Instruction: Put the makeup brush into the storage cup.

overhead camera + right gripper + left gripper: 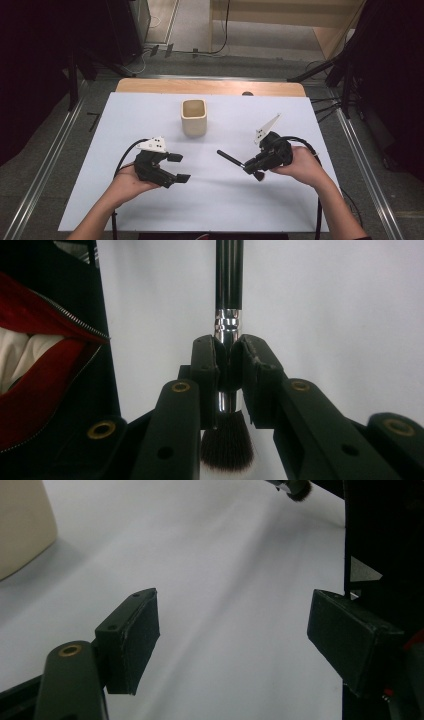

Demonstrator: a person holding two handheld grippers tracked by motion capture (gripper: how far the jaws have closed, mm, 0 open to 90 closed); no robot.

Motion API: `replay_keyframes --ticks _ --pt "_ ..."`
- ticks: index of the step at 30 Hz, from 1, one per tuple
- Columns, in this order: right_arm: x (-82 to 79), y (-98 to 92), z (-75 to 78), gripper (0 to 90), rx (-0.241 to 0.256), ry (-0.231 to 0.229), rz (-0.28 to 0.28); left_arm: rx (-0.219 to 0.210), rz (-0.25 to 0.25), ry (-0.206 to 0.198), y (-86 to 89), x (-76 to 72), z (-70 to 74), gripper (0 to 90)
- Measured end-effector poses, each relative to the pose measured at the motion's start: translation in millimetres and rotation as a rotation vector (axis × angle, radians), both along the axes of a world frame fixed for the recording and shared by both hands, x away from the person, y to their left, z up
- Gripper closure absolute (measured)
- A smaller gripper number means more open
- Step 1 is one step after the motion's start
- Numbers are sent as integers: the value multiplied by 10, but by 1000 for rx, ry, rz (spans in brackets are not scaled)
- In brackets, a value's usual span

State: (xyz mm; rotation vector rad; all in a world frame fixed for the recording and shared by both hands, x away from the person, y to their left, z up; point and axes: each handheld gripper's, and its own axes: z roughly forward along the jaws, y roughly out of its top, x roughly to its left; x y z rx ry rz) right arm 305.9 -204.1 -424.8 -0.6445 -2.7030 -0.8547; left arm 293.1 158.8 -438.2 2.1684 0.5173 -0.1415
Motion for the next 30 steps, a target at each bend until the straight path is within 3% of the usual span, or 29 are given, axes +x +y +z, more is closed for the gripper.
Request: replay_keyframes --ticks 10,30 --pt "-26 194 -27 791 -100 7 90 39 -53 3 -123 -4 30 221" --pt "-50 487 -69 790 -202 7 186 97 -104 32 -275 16 12 221"
